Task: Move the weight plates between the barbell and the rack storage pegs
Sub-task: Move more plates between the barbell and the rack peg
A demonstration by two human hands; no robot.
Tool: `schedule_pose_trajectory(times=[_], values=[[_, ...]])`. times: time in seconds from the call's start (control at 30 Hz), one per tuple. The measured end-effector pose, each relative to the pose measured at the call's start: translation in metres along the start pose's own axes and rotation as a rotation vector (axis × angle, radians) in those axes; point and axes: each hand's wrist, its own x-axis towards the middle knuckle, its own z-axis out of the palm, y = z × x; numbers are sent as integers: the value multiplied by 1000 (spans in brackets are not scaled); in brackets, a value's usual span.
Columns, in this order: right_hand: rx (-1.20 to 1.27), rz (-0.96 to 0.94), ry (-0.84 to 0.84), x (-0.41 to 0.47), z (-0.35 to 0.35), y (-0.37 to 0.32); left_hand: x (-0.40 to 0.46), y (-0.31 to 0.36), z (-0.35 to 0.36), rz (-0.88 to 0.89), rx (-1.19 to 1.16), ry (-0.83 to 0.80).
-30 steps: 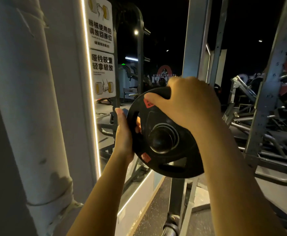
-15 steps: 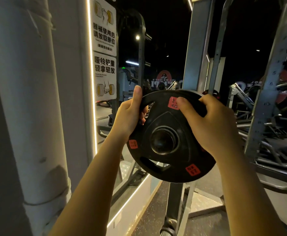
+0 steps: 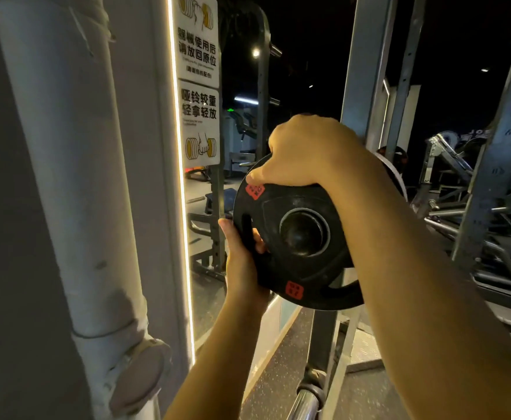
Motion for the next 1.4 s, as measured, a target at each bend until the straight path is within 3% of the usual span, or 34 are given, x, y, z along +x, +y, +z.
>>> schedule_pose_trajectory(times=[0.17,0.33,0.53,0.63,0.83,1.03,1.17,1.4], values=[[-56,-44,85,-5,2,-2,3,1,-2,-5,-16,8],[44,18,259,-24,8,12,25,19,-1,22,135,35],[361,194,579,-74,38,30,41,73,23,197,434,-225],[574,264,633,-89,49,31,46,86,34,328,614,-290],[553,270,574,-81,42,34,35,82,33,324,631,-173],[257,131,313,-44,15,24,21,40,1,133,194,-108],[43,53,170,-13,6,5,6,13,-8,92,26,-58],[-15,27,295,-22,8,1,18,15,-4,92,135,13]])
